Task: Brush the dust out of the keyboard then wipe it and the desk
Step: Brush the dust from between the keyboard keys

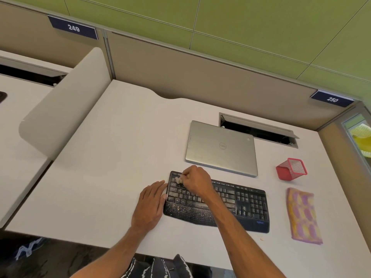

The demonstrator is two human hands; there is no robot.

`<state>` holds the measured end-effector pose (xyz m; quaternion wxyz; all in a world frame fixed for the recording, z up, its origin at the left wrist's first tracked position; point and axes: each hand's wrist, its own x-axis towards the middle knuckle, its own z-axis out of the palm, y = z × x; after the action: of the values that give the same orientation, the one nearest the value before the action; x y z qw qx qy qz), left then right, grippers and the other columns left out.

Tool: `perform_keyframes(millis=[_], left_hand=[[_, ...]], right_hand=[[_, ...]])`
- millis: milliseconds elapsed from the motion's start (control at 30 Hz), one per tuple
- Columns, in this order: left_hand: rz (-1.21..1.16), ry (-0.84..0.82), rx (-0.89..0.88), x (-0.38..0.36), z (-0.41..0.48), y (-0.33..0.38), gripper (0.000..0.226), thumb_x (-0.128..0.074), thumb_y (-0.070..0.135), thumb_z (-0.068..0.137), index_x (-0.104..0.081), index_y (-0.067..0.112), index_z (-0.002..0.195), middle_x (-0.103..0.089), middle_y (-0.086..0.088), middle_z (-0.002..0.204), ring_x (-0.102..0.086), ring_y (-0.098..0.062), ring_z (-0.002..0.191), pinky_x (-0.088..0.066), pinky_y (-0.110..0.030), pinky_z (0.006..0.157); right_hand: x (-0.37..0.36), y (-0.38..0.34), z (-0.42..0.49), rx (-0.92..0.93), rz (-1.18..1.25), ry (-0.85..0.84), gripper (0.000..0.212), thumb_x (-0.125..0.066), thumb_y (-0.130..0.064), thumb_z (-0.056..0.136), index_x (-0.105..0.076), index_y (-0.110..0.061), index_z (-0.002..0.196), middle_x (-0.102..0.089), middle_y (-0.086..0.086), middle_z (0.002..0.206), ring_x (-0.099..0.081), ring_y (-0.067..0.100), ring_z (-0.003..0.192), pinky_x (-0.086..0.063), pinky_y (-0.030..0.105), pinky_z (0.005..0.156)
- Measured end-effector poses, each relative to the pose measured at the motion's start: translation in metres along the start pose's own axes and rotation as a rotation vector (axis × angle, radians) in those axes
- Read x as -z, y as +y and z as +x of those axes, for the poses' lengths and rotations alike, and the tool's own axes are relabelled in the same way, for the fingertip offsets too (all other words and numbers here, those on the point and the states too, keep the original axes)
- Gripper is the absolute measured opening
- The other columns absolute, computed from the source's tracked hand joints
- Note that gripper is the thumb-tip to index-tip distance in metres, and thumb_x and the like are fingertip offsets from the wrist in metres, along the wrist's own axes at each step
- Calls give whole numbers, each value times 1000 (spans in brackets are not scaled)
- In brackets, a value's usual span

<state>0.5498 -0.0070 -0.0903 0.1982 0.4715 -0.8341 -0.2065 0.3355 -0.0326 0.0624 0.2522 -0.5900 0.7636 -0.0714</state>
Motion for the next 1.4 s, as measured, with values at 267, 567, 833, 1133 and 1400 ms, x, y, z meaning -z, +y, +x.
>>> perform_keyframes(millis=[267, 567, 833, 1133, 1400], left_hand=[[0, 0, -4, 0, 0, -1, 48, -30, 37, 120, -48, 27, 163, -45, 12, 167, -38, -11, 157, -29, -42, 131], [-22, 4, 0, 3, 0, 2, 47, -30, 37, 120, -49, 27, 162, -46, 12, 166, -38, -11, 156, -30, -43, 130], [-24, 9, 0, 4, 0, 3, 47, -31, 38, 119, -50, 27, 161, -47, 11, 165, -41, -12, 155, -32, -43, 129], [-30, -8, 13, 2, 0, 0, 48, -29, 39, 120, -48, 29, 162, -45, 13, 166, -36, -9, 157, -28, -41, 131], [-15, 6, 4, 2, 0, 1, 48, -30, 38, 120, -49, 27, 162, -46, 12, 166, -38, -10, 157, -28, -39, 131]], right_hand=[[8, -3, 4, -25, 41, 83, 20, -62, -27, 100, -81, -21, 105, -79, -8, 96, -72, 13, 80, -61, 36, 77], [8, -1, 5, -64, 53, 143, 21, -62, -26, 100, -81, -19, 105, -78, -6, 92, -65, 8, 64, -49, 25, 59], [10, 7, 4, -7, -47, 79, 19, -62, -27, 99, -81, -26, 99, -77, -14, 86, -68, 8, 70, -51, 24, 61], [11, 15, 14, 235, -184, -15, 23, -65, -43, 101, -78, -33, 118, -78, -18, 109, -69, 3, 94, -55, 30, 93], [6, 7, 14, 229, -110, 128, 26, -57, -47, 104, -76, -37, 118, -77, -19, 99, -65, 4, 80, -52, 27, 73]])
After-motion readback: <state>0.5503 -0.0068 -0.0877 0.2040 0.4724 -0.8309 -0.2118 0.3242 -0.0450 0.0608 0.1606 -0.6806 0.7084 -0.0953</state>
